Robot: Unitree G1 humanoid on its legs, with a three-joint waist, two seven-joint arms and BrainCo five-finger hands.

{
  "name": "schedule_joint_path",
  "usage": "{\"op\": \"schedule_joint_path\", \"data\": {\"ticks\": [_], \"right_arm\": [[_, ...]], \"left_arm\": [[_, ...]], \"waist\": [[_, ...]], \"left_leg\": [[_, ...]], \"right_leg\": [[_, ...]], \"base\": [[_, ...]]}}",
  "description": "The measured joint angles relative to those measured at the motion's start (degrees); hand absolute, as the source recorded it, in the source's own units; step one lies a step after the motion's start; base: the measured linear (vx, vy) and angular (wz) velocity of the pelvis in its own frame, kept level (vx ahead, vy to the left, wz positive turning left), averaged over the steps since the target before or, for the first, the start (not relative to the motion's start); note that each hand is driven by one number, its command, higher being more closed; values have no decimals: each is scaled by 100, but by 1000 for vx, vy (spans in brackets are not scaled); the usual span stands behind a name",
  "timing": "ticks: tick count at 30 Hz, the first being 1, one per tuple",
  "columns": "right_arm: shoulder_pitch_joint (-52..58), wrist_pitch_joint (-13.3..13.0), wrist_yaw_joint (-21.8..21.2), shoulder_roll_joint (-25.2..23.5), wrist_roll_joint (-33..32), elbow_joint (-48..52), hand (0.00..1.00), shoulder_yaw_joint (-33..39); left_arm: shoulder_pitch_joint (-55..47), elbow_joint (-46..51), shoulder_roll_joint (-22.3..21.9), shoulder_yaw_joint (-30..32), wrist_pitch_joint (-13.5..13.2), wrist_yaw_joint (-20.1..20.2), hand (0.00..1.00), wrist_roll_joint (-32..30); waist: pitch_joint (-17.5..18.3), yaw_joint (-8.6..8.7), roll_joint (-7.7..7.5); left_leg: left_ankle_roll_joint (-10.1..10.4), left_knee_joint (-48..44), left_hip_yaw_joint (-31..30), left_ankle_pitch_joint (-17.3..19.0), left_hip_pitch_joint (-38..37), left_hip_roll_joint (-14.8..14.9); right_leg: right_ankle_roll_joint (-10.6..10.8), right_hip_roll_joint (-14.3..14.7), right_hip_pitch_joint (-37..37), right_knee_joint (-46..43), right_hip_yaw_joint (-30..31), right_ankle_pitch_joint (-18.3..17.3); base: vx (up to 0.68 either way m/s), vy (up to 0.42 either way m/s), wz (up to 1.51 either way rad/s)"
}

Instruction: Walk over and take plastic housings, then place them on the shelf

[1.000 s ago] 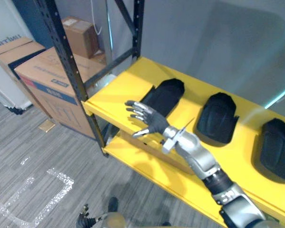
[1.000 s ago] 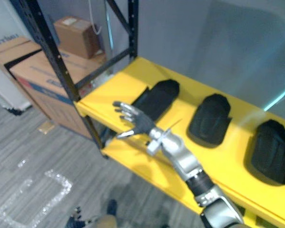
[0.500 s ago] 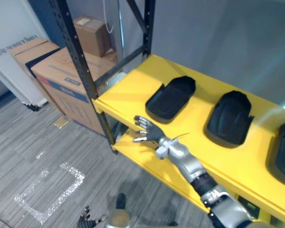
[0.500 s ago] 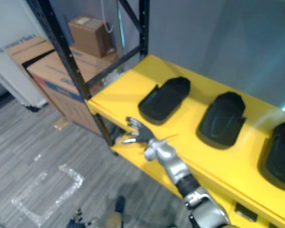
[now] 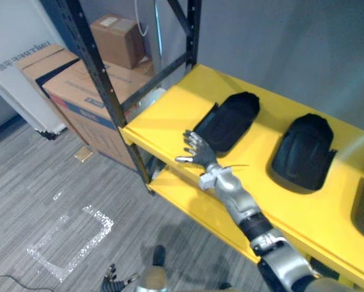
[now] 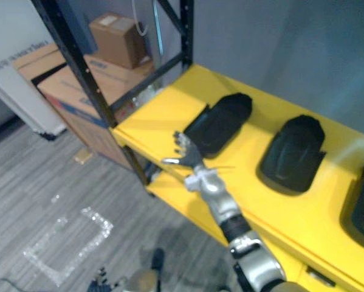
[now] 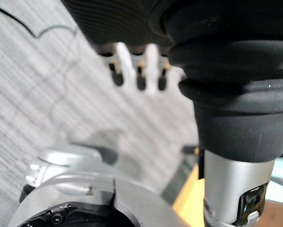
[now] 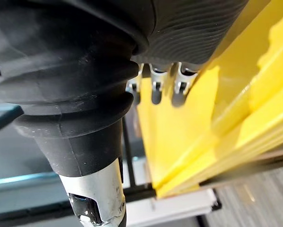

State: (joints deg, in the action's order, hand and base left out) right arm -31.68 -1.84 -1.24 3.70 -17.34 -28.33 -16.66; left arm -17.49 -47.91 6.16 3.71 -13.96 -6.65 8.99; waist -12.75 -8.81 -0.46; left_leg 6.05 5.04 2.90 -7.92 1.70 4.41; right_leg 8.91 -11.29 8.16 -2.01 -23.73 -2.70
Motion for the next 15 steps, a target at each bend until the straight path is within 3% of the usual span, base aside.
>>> {"op": "schedule_joint_path", "data": {"ticks": [9,15], "right_arm": [[-92,-30,11,-39,8,-184,0,208],[-322,-242,116,-28,23,-416,0,298]], "left_arm": [[4,60,-4,-1,33,0,0,1],[9,122,-26,-3,27,0,0,1]], "waist": [[-117,-1,23],[-235,-2,57]], "left_leg": [[-18,1,-2,14,-58,-29],[-19,0,-49,13,-61,-63]], "right_leg": [[-1,-38,71,-13,-14,-50],[40,-65,104,-11,-88,-22]], "base": [[-13,-4,0],[10,-10,3]]}}
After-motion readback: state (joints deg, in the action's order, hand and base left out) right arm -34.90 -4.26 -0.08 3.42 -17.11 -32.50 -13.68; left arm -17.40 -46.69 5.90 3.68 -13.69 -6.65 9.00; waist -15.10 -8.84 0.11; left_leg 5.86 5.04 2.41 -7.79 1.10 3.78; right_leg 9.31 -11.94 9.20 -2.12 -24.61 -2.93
